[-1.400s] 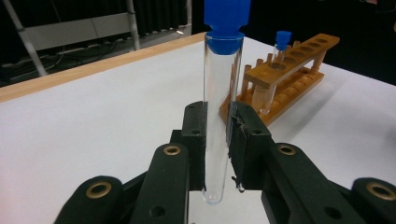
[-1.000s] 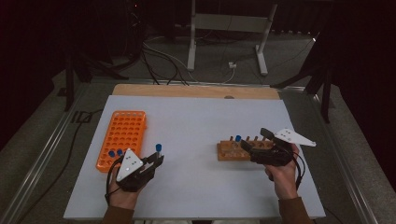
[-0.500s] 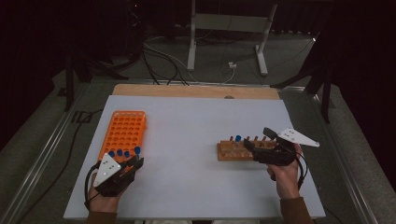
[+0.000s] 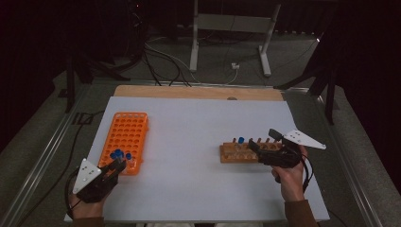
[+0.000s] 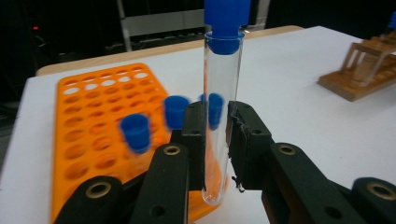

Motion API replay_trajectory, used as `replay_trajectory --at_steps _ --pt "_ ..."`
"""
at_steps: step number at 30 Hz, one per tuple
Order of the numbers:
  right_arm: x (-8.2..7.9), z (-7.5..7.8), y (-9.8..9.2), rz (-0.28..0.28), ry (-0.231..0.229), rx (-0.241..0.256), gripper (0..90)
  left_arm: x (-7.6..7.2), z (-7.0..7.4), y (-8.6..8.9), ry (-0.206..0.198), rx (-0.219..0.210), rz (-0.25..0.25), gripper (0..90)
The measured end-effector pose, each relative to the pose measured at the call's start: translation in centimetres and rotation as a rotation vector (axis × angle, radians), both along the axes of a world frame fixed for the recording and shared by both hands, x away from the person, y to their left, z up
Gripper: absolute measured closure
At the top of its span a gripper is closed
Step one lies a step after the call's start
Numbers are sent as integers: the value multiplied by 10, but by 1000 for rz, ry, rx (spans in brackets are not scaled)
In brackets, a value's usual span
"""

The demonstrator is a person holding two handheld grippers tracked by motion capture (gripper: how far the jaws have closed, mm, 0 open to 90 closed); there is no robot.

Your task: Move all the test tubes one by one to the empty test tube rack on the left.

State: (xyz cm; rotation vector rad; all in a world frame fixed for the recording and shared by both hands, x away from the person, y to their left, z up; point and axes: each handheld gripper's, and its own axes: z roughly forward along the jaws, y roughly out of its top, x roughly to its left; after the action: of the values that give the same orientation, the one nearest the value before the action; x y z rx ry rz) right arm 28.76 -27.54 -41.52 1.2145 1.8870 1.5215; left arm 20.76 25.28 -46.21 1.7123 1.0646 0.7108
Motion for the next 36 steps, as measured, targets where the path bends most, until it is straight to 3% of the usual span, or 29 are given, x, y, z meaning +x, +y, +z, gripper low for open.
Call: replay_trajectory --at_steps 18,25,36 --pt "0 -1 4 14 0 -4 24 -3 -2 28 -44 -38 146 778" --pt "-1 -1 5 13 -5 -3 24 5 -11 32 -31 -33 191 778" --pt "-1 -2 8 19 -6 -7 24 16 -21 34 -5 -27 215 777"
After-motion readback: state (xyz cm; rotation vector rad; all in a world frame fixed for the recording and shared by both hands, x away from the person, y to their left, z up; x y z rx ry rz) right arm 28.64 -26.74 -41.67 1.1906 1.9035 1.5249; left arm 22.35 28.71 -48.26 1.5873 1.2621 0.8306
